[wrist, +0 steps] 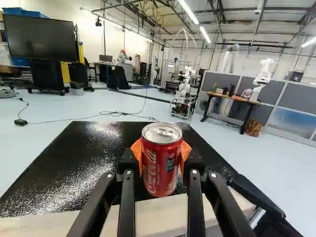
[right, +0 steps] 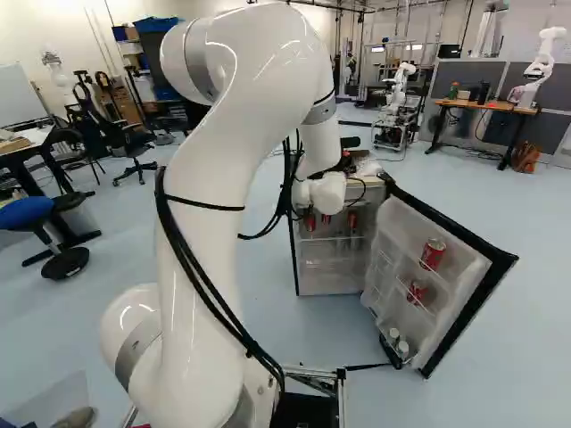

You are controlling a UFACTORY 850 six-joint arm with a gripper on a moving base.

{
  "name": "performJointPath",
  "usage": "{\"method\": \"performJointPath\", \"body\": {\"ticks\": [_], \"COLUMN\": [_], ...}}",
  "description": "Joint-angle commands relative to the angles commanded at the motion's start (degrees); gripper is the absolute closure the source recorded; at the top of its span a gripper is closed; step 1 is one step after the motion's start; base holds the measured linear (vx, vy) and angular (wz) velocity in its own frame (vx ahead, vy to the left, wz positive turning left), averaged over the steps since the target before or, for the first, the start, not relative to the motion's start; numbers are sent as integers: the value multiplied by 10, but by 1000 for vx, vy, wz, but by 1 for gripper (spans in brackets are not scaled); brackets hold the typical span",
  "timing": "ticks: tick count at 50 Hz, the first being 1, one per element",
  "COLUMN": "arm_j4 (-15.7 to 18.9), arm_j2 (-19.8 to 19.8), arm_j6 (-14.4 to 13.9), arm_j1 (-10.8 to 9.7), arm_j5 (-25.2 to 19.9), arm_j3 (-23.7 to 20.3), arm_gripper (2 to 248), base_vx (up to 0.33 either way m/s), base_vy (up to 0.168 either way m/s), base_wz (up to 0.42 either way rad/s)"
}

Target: Grab a drink from the fridge

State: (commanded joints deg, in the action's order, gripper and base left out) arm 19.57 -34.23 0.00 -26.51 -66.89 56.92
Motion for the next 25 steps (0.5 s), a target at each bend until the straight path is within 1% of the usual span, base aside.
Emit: {"method": "performJointPath", "body": {"ticks": [19, 25], "arm_j4": [0, 0], "arm_j2": [-48, -55], "arm_j6": [0, 0], "arm_j1": [5, 6], "arm_j5": [33, 40], "arm_j3": [66, 77], "arm_gripper": [155, 155], "base_vx": [0, 0], "base_vy": [0, 0], "base_wz": [0, 0]}}
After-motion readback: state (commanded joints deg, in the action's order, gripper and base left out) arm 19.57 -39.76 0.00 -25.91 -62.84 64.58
